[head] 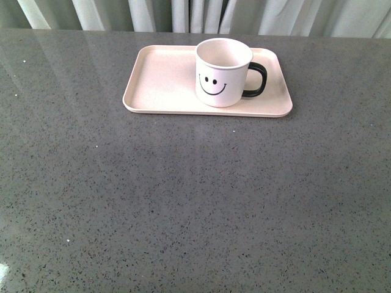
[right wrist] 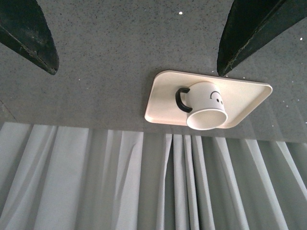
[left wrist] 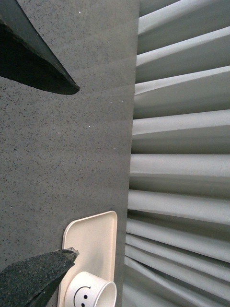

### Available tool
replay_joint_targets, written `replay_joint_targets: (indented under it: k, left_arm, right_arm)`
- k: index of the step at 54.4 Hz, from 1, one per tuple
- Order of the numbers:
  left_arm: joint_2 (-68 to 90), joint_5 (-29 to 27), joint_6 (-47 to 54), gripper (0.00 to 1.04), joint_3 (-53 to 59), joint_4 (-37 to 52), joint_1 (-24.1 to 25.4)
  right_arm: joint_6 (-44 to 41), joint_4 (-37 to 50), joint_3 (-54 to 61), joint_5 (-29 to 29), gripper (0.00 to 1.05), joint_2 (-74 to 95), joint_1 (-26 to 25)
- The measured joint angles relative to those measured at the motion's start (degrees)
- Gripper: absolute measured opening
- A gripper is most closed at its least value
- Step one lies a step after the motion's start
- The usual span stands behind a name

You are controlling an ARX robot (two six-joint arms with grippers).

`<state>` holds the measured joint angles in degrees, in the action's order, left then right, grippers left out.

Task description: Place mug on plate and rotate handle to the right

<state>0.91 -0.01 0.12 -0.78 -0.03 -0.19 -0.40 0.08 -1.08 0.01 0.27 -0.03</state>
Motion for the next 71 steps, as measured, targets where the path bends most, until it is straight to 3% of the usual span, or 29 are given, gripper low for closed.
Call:
replay_joint_targets:
  k: [3,7,10,13,20,28,41,71]
  left_arm:
    - [0.00,0.02,0.00,0.96,0.00,0.00,0.00]
    - [0.00,-0.02,0.00,0.96,0.00,0.00,0.00]
    - [0.00,0.07,0.00,0.96,0.00,0.00,0.00]
    - [0.00,0.02,0.00,0.96,0.00,0.00,0.00]
    - [0.00,0.02,0.00,0.96,0.00,0.00,0.00]
    - [0.00,0.02,0.00,0.96,0.02,0.00,0.00]
    - [0.00,0.02,0.00,0.96,0.00,0.00,0.00]
    - [0.00,0.02,0.00,0.96,0.00,0.00,0.00]
  right_arm:
    - [-0.26,-1.01,-0.35,-0.83,0.96,0.72,-0.20]
    - [-3.02,-15.15,-6.88,-7.74,0.96,10.51,-3.26]
    - [-4.72,-19.37,-10.88,-10.14,0.96,19.12,-5.33]
    - [-6.54,-17.68,-14.58,-10.36,0.96,28.65,-7.23]
    - [-8.74,-4.52,-26.71,-10.25,0.96,54.42,-8.81]
    - [-8.39,-1.11,-41.35,-8.66,0.96,76.83,-6.05]
    - [-5.14,-10.25,-68.26,-7.76,0.96,103.62,-0.09]
    - [-0.50,-25.24,-101.55,-7.37,0.96,127.36,6.86]
